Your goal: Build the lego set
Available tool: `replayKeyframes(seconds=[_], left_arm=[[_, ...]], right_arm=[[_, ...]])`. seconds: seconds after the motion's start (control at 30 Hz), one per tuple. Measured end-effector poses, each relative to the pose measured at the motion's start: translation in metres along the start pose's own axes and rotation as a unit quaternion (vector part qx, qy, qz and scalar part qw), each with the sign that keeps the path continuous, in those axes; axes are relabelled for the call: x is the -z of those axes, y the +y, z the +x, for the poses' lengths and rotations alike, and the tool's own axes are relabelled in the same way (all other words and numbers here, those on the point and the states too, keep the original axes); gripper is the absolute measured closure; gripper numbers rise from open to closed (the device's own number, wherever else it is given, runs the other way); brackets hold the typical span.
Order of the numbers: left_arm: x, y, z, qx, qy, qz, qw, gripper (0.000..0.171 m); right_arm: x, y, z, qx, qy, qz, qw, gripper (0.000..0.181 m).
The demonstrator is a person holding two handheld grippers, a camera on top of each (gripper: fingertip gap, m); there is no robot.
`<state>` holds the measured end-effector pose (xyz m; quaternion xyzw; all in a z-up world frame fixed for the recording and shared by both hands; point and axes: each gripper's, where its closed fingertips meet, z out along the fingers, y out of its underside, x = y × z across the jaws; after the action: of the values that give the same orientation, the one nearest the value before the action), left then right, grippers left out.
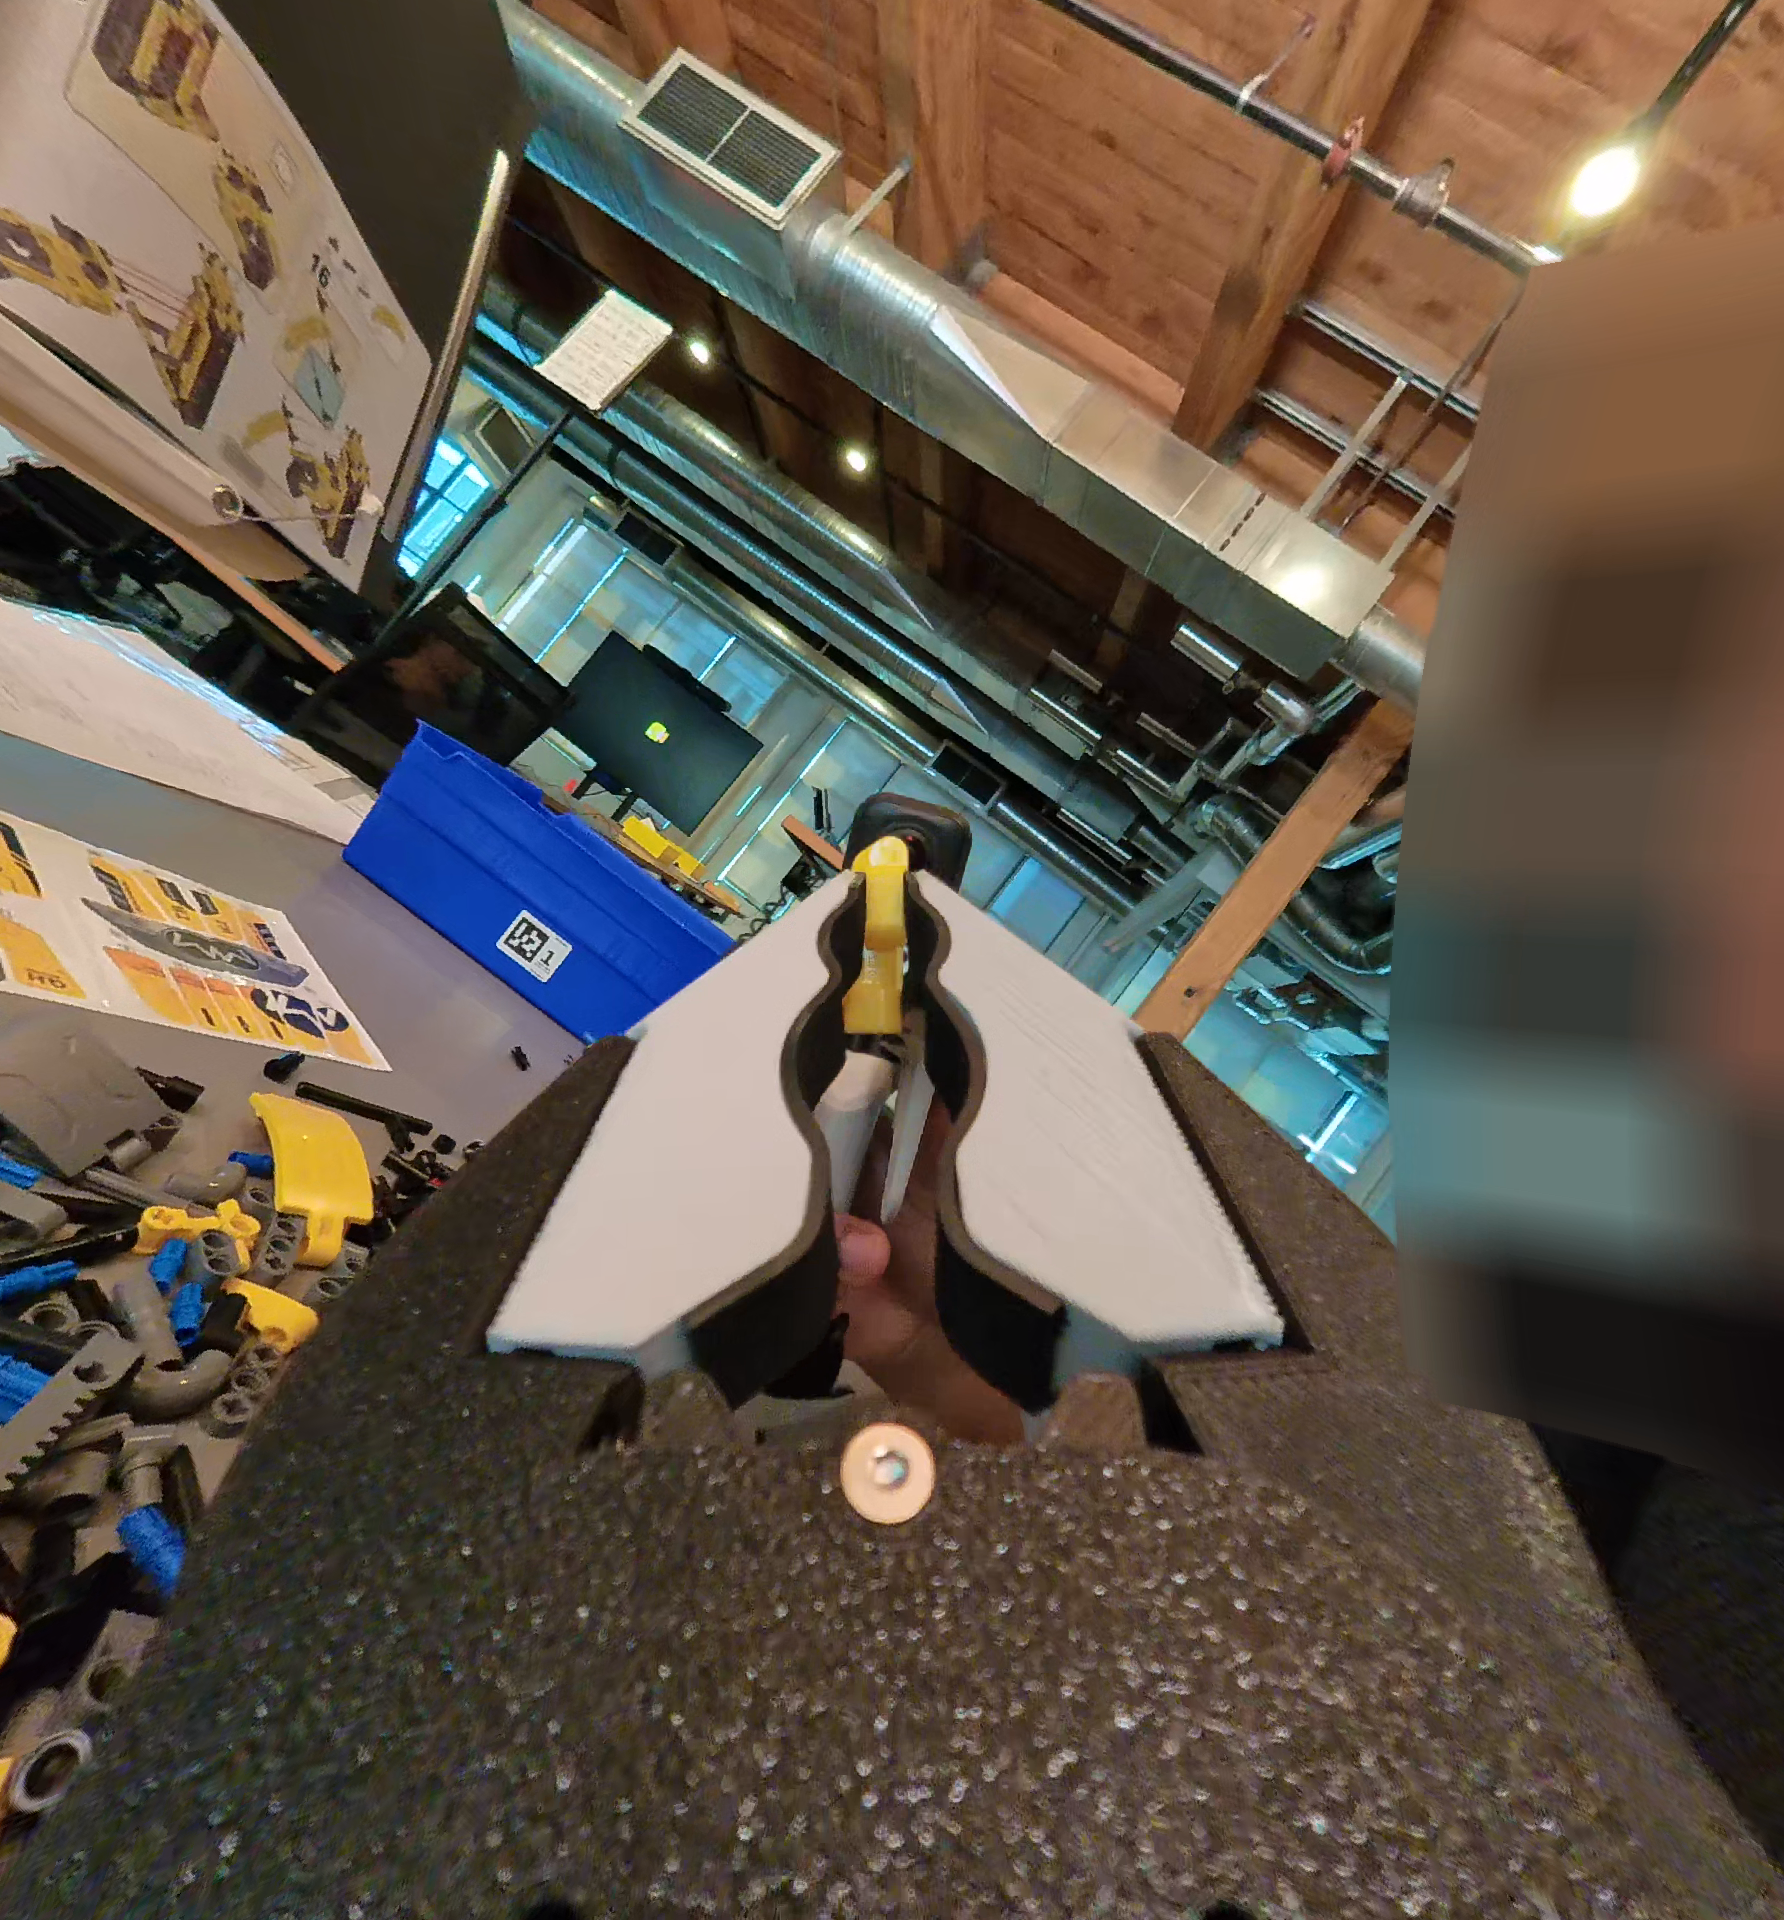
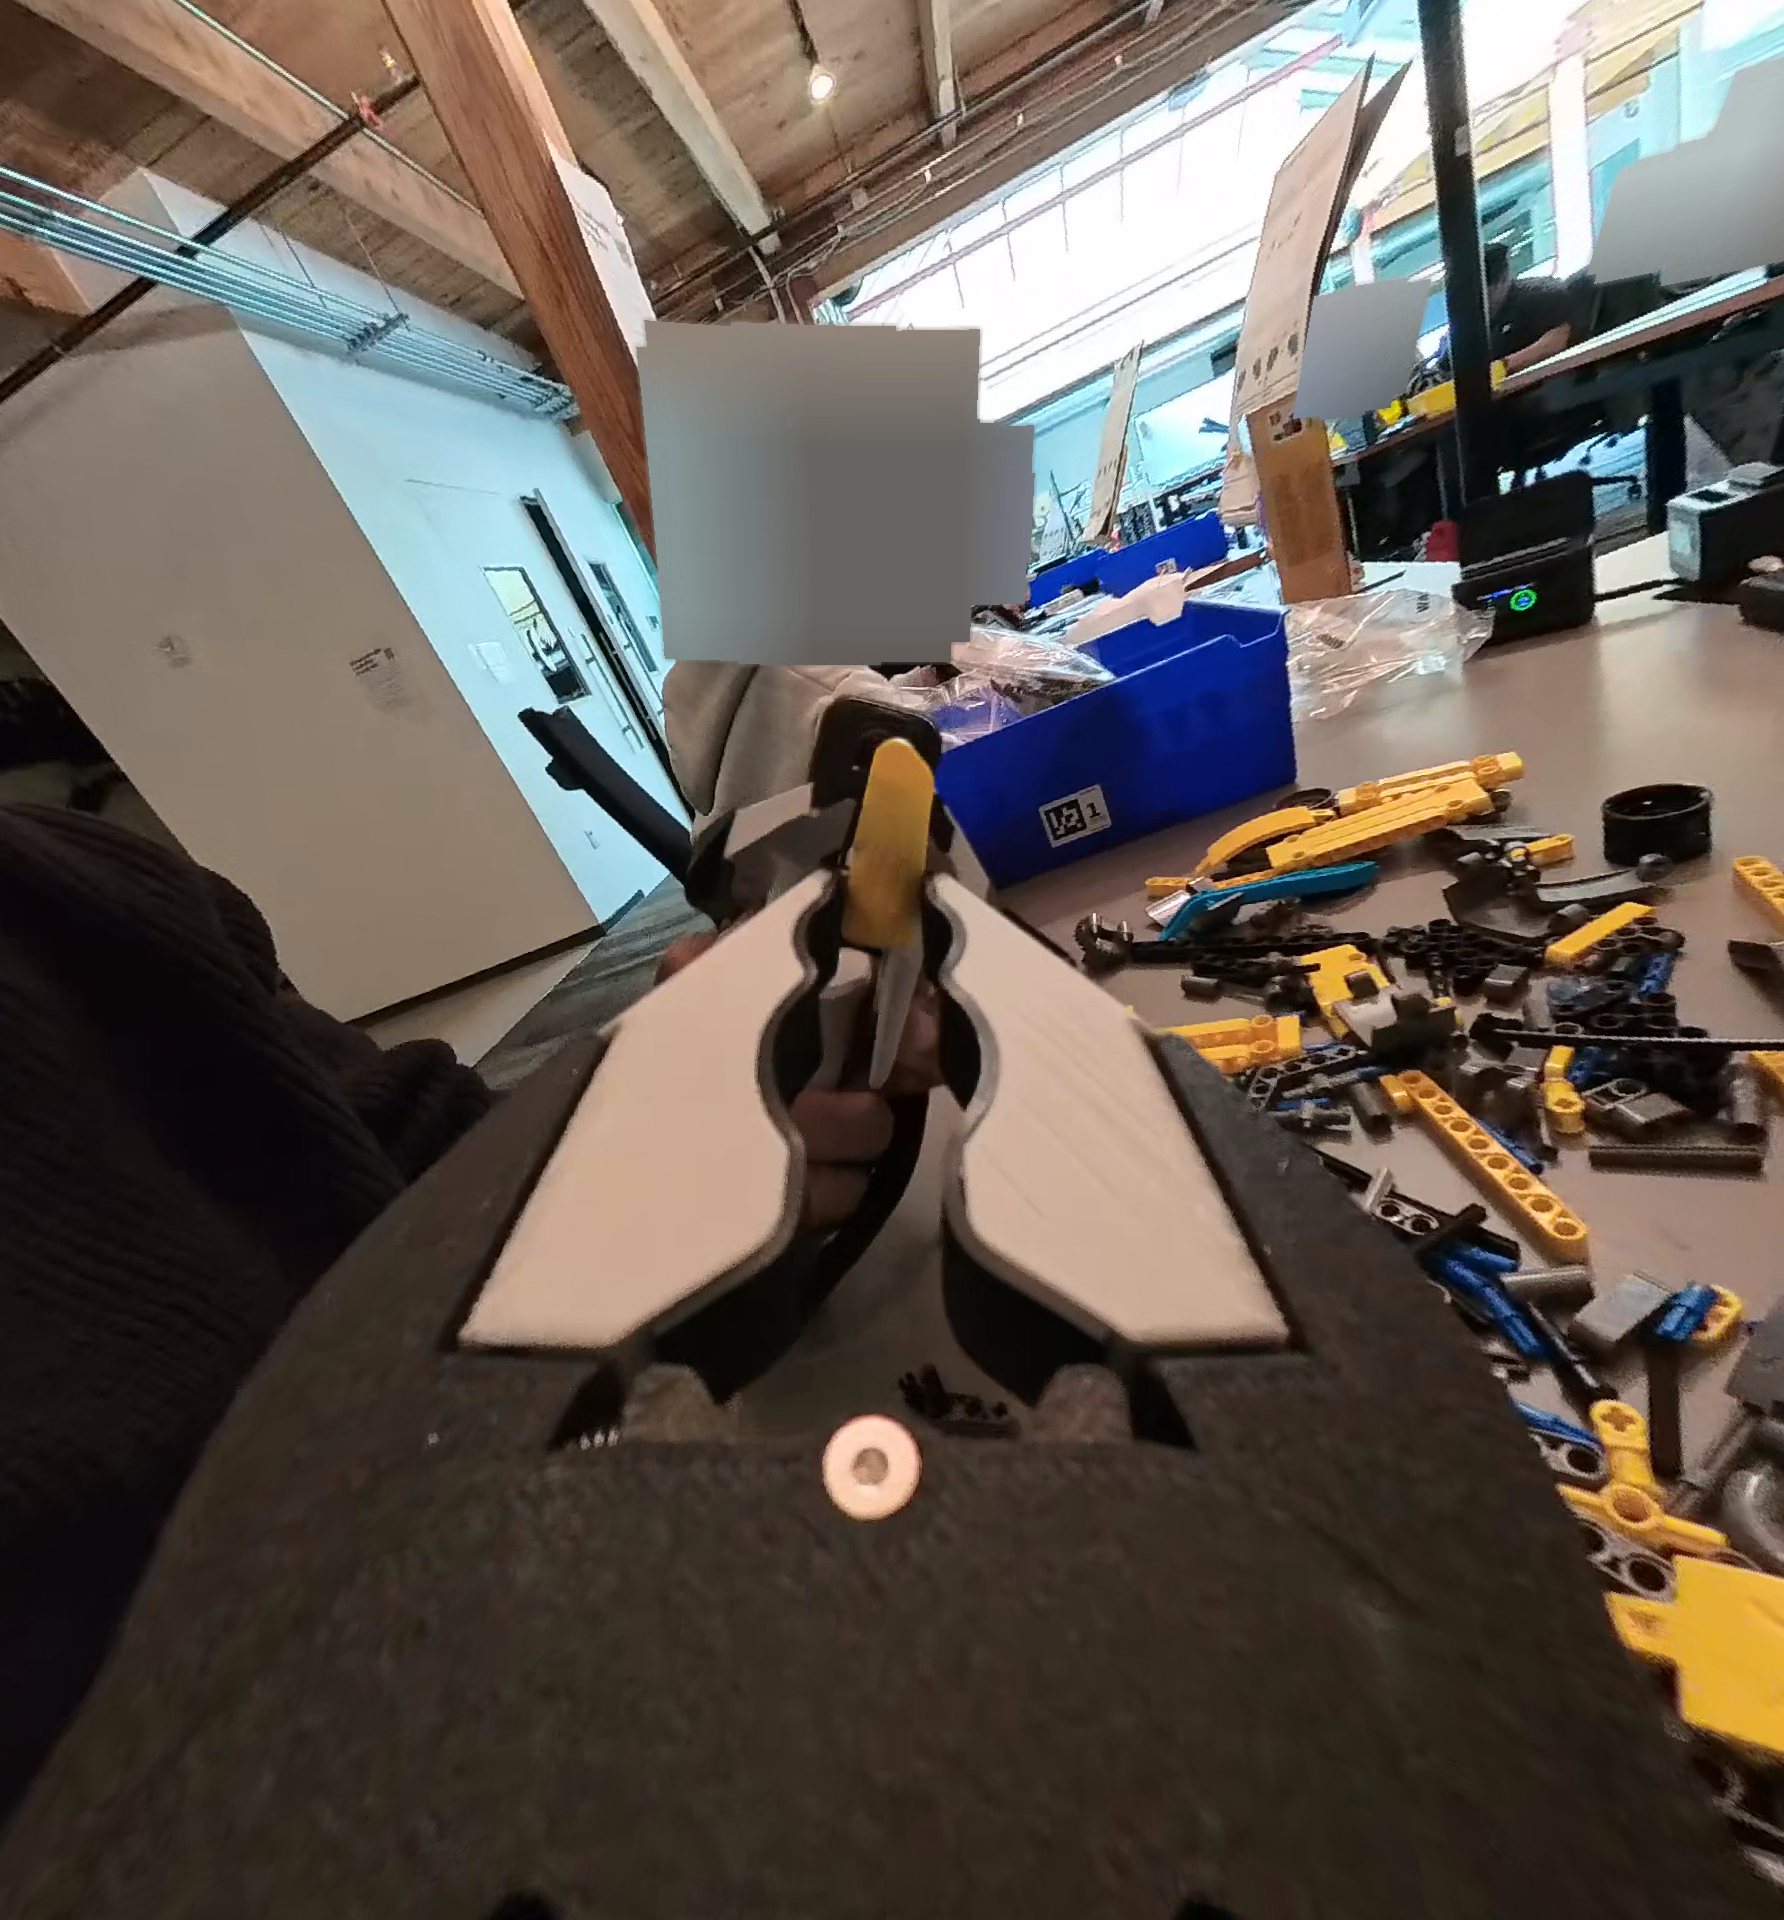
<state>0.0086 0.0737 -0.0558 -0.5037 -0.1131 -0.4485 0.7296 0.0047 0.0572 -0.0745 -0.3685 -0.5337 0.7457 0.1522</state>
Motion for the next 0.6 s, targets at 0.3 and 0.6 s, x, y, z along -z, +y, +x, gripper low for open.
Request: replayKeyframes(seconds=[0.3, 0.6], left_arm=[[0.002, 0.0014, 0.003, -0.031, 0.001, -0.014, 0.999, 0.165], [0.0047, 0.0007, 0.0034, -0.027, 0.01, -0.013, 1.0, 0.165]], right_arm=[[0.0022, 0.0001, -0.002, 0.0, -0.014, -0.016, 1.0, 0.168], [0.0039, -0.0015, -0.0021, 0.001, -0.018, -0.014, 1.0, 0.168]])
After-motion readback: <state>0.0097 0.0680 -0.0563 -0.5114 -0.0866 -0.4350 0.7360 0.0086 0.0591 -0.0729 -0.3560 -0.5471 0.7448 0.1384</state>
